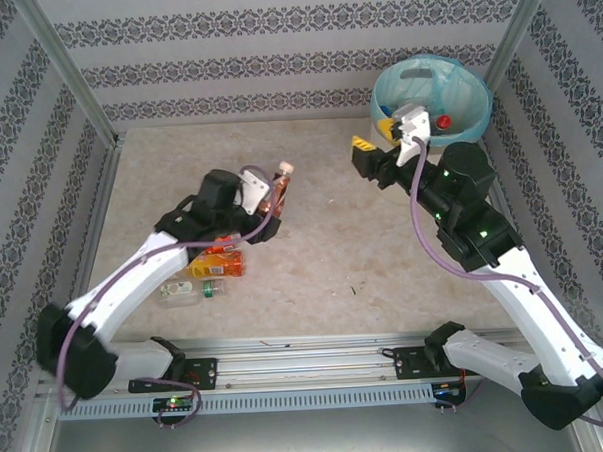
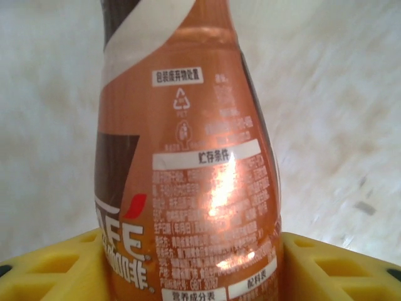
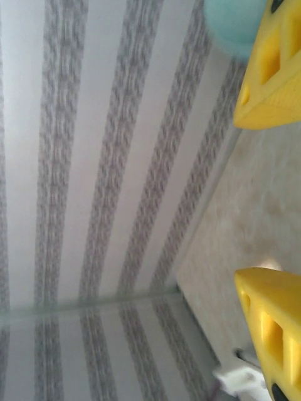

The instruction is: Put the plastic bottles in the bin

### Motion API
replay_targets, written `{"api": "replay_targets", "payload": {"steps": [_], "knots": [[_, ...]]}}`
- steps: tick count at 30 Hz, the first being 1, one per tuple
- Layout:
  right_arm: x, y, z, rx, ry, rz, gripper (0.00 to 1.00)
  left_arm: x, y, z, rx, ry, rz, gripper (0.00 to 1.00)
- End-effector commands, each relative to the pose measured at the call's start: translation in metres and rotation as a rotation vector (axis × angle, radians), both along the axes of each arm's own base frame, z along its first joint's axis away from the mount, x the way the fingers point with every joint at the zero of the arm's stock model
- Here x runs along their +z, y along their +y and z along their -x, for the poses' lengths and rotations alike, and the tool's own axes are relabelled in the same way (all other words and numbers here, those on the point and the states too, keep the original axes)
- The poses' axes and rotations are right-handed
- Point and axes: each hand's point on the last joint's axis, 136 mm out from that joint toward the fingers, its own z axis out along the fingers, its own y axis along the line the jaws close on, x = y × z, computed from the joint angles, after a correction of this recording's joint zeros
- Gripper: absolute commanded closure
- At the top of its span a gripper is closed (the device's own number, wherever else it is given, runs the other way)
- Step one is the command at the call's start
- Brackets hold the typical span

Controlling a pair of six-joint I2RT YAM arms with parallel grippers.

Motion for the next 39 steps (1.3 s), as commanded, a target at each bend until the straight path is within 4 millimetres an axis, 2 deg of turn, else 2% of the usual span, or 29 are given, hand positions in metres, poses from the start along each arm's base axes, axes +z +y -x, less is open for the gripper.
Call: {"api": "replay_targets", "payload": {"steps": [1, 4, 7, 13, 16, 21, 25, 28, 33, 37, 39], "knots": [[0.017, 0.053, 0.041, 0.406, -0.007, -0.038, 0.40, 0.054, -0.019, 0.009, -0.149, -0.269, 0.122, 0.37], [0.015, 0.078, 0.050, 0.580, 0.057, -0.049, 0.42, 0.076, -0.019, 0.025, -0.214, -0.385, 0.166, 0.38], [0.008, 0.097, 0.050, 0.650, 0.105, -0.031, 0.42, 0.089, -0.018, 0.037, -0.249, -0.449, 0.190, 0.39], [-0.006, 0.121, 0.043, 0.695, 0.147, 0.005, 0.42, 0.102, -0.019, 0.052, -0.295, -0.499, 0.244, 0.40], [-0.013, 0.131, 0.039, 0.708, 0.176, 0.028, 0.43, 0.102, -0.019, 0.055, -0.303, -0.502, 0.251, 0.40], [-0.018, 0.140, 0.035, 0.703, 0.186, 0.050, 0.43, 0.103, -0.019, 0.059, -0.314, -0.523, 0.270, 0.41], [-0.019, 0.144, 0.036, 0.724, 0.192, 0.053, 0.48, 0.103, -0.020, 0.060, -0.321, -0.528, 0.275, 0.41], [-0.023, 0.143, 0.028, 0.679, 0.195, 0.069, 0.45, 0.105, -0.017, 0.060, -0.302, -0.547, 0.276, 0.41], [-0.026, 0.141, 0.027, 0.665, 0.187, 0.081, 0.37, 0.105, -0.011, 0.061, -0.278, -0.591, 0.276, 0.41], [-0.017, 0.148, 0.049, 0.812, 0.200, 0.037, 0.50, 0.101, -0.009, 0.059, -0.268, -0.591, 0.254, 0.41], [-0.011, 0.153, 0.057, 0.887, 0.220, 0.015, 0.53, 0.100, -0.009, 0.059, -0.272, -0.593, 0.249, 0.41]]}}
